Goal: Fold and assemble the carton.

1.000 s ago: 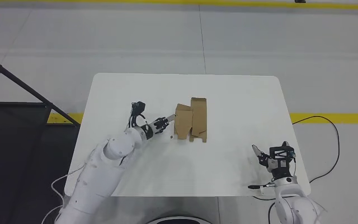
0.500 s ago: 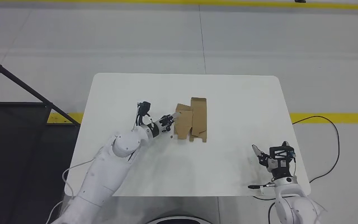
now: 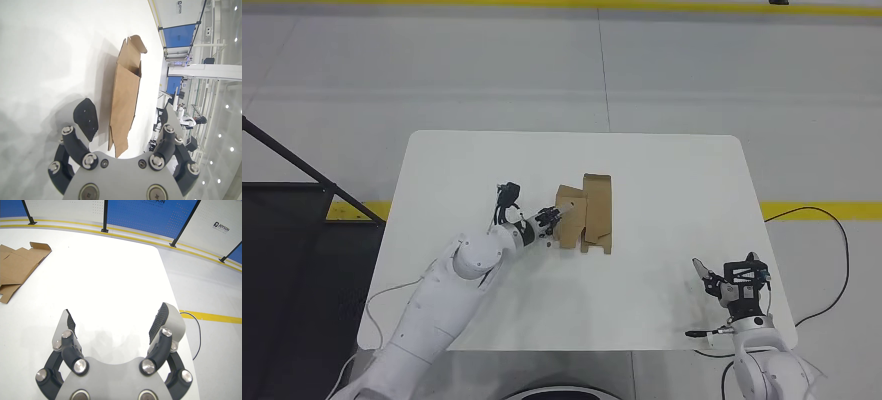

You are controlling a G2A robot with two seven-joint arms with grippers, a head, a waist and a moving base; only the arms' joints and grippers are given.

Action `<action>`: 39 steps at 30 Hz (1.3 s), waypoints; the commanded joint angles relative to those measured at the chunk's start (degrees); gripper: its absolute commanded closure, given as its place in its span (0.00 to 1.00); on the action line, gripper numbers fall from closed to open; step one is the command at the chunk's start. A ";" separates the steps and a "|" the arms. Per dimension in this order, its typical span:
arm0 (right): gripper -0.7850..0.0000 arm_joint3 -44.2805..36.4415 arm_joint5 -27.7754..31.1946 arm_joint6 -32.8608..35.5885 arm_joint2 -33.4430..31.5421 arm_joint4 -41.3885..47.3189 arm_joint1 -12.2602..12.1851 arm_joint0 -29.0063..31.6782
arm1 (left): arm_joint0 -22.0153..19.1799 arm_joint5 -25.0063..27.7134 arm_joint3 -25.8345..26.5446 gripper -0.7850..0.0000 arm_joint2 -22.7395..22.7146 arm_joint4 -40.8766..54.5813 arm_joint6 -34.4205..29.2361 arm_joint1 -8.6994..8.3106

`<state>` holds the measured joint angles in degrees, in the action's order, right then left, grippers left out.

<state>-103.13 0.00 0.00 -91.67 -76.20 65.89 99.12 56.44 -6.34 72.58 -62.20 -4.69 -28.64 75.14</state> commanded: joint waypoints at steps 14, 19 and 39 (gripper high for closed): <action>0.00 0.00 0.00 0.00 0.00 0.00 0.00 0.00 | -0.78 2.39 -0.83 1.00 -0.38 1.86 -1.45 0.28; 0.00 0.00 0.00 0.00 0.00 0.00 0.00 0.00 | -0.30 4.82 0.40 1.00 -2.27 3.93 -1.76 0.05; 0.00 0.00 0.00 0.00 0.00 0.00 0.00 0.00 | 4.46 13.70 8.02 1.00 -8.05 3.18 -2.70 -1.50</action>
<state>-103.13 0.00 0.00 -91.67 -76.20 65.89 99.12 60.90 7.36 80.59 -70.25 -1.51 -31.35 73.64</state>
